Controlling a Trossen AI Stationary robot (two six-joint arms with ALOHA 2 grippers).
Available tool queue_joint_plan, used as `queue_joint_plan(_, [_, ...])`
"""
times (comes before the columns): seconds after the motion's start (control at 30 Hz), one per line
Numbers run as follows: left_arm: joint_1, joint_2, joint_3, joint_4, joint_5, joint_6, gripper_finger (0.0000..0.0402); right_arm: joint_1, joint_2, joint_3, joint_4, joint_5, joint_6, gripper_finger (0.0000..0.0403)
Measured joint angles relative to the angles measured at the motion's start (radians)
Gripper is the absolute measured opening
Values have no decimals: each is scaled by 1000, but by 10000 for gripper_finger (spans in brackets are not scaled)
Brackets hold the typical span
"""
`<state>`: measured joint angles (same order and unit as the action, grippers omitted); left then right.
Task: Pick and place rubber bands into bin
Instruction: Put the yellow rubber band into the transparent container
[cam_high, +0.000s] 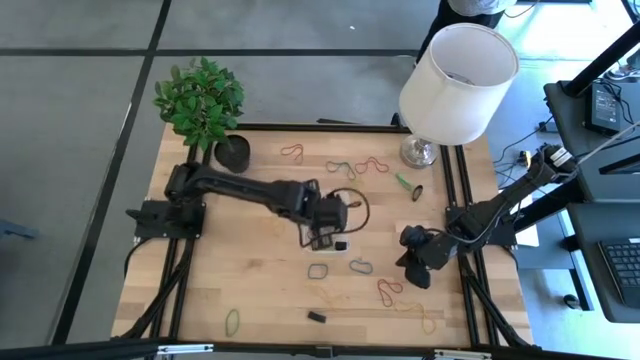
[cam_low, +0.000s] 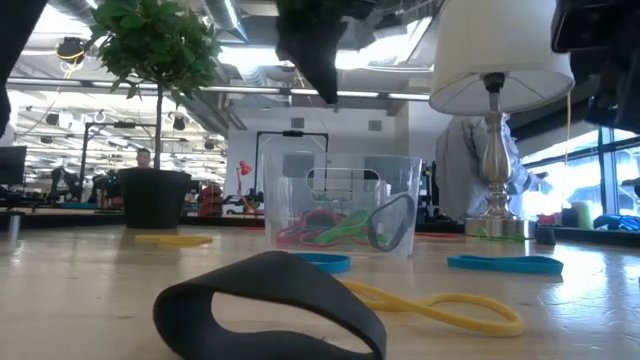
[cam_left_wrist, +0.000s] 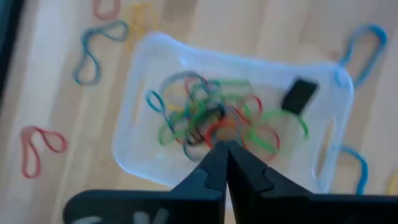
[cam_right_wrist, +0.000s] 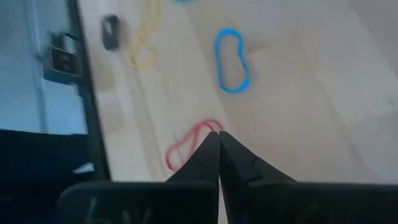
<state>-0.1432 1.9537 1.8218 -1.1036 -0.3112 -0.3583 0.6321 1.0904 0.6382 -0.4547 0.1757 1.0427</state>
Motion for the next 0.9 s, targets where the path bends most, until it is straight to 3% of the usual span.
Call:
queue_joint_plan(0.13, [-44, -68, -141, 46, 0, -43, 2, 25, 95, 117, -178, -9, 62, 2])
queue_joint_plan(0.27, [-101, -198, -351, 203, 51, -76, 2, 58, 201, 205, -265, -101, 143, 2])
queue_joint_plan(0.57, [-214, -627, -786, 447, 66, -212, 2, 163, 357, 225, -272, -296, 544, 36])
queue_joint_plan(0.77, [-291, -851, -944, 498, 61, -246, 3, 232, 431, 223, -237, -318, 728, 78])
queue_joint_plan(0.9, [-319, -932, -999, 500, 37, -257, 3, 257, 480, 223, -214, -318, 771, 101])
